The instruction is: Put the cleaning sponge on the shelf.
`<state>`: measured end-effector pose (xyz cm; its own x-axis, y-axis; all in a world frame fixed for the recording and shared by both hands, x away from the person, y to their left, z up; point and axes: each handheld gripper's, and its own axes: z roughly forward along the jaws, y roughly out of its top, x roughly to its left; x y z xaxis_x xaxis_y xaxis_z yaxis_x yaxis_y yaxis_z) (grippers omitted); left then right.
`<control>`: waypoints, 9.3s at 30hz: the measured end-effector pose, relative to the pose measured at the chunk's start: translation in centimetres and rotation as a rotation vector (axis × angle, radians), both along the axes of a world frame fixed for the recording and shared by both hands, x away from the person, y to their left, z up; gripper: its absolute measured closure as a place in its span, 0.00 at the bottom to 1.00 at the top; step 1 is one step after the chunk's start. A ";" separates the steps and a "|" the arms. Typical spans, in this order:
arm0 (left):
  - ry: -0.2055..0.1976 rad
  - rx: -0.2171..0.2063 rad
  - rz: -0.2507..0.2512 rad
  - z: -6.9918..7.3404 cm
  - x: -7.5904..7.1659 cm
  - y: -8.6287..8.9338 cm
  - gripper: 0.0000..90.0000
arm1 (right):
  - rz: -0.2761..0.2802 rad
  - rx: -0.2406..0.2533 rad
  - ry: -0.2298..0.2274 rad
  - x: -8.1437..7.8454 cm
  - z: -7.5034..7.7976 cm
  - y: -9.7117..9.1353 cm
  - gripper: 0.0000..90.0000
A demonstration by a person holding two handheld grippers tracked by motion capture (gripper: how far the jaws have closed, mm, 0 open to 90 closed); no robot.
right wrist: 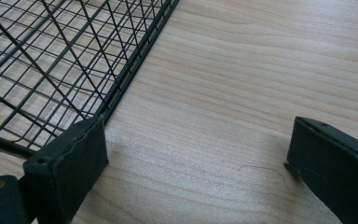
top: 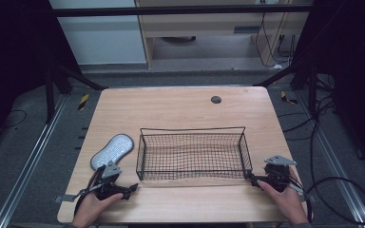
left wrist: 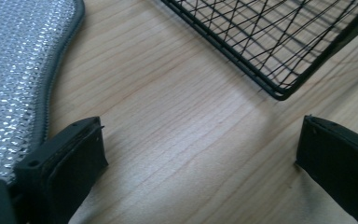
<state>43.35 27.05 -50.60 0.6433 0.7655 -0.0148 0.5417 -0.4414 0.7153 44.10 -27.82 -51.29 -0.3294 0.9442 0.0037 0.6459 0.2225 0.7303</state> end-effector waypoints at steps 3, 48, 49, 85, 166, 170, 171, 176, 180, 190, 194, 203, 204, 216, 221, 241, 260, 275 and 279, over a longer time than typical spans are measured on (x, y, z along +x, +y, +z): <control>-0.010 -0.001 0.004 0.5 -0.1 -0.1 0.03 | -0.001 -0.001 -0.001 0.0 0.0 0.0 0.06; 0.190 0.273 0.102 5.4 9.4 4.4 0.04 | -0.011 -0.003 -0.004 -0.2 0.0 0.1 0.06; 0.190 0.273 0.102 5.4 9.4 4.4 0.04 | -0.011 -0.003 -0.004 -0.2 0.0 0.1 0.06; 0.165 0.247 0.078 4.5 11.1 4.0 0.08 | -0.005 -0.001 0.006 -0.2 0.0 0.1 0.06; -0.159 0.313 -0.416 15.1 6.5 -13.0 0.09 | -0.002 -0.008 0.006 -0.2 0.1 0.1 0.06; -0.157 0.312 -0.420 15.0 6.6 -13.3 0.09 | -0.002 -0.008 0.006 -0.2 0.1 0.1 0.06; -0.159 0.309 -0.420 15.0 6.6 -13.3 0.09 | -0.002 -0.008 0.007 -0.2 0.1 0.1 0.06; -0.155 0.304 -0.423 14.8 6.7 -14.0 0.09 | -0.001 -0.008 0.007 -0.2 0.1 0.1 0.06; -0.151 0.299 -0.429 14.5 6.8 -14.4 0.09 | -0.001 -0.008 0.007 -0.2 0.1 0.1 0.06; -0.136 0.305 -0.440 13.7 6.8 -14.9 0.09 | 0.000 -0.008 0.006 -0.2 0.1 0.1 0.06; -0.130 0.310 -0.441 13.4 6.8 -14.9 0.09 | 0.001 -0.008 0.007 -0.2 0.1 0.1 0.06; -0.114 0.325 -0.455 12.9 6.7 -14.8 0.09 | 0.001 -0.009 0.006 -0.2 0.1 0.1 0.06; -0.112 0.329 -0.456 12.9 6.6 -14.7 0.09 | 0.001 -0.009 0.006 -0.2 0.1 0.1 0.06; -0.092 0.343 -0.469 12.4 6.5 -14.6 0.09 | 0.000 -0.008 0.007 -0.2 0.1 0.1 0.06; -0.086 0.347 -0.474 12.4 6.4 -14.6 0.09 | 0.001 -0.009 0.007 -0.2 0.1 0.1 0.06; -0.036 0.272 -0.448 11.9 6.8 -14.3 0.05 | 0.001 -0.009 0.007 -0.2 0.1 0.1 0.06; -0.046 0.275 -0.443 12.4 6.5 -14.3 0.10 | 0.001 -0.009 0.007 -0.2 0.1 0.1 0.06; -0.055 0.272 -0.450 12.9 5.7 -14.8 0.10 | 0.002 -0.008 0.007 -0.2 0.1 0.1 0.05; -0.053 0.271 -0.453 13.0 5.5 -15.0 0.10 | 0.002 -0.008 0.007 -0.2 0.1 0.1 0.05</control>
